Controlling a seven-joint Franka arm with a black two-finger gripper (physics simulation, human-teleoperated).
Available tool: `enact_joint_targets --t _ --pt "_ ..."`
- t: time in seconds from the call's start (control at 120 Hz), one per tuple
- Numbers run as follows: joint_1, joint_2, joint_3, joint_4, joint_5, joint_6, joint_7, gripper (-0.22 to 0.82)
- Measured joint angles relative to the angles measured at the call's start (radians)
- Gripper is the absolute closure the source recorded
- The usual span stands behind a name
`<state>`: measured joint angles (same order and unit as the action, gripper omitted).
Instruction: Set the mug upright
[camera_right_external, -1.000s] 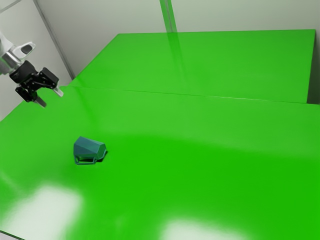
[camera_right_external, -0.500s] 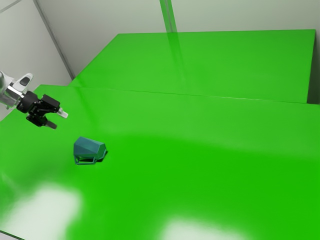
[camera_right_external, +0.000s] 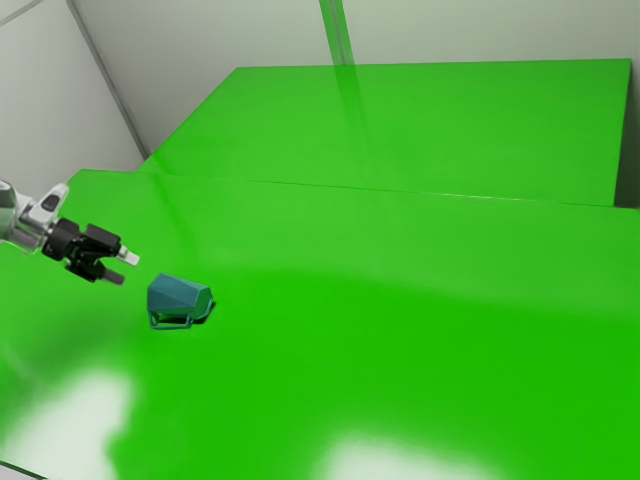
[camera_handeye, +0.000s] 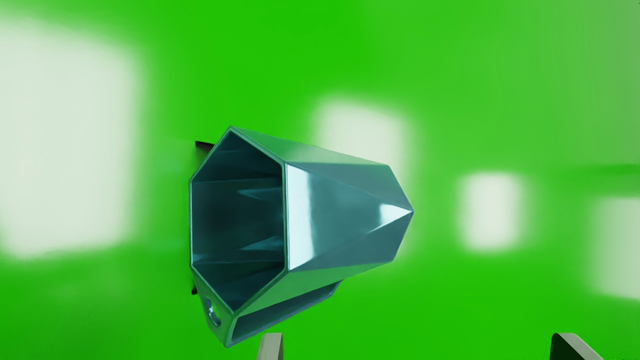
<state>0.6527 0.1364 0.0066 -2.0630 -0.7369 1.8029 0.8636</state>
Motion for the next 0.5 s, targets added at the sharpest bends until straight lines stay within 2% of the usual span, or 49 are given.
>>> enact_joint_targets --t 0.5 --pt "0.007 0.11 0.0 0.026 -0.026 0.009 0.113 0.02"
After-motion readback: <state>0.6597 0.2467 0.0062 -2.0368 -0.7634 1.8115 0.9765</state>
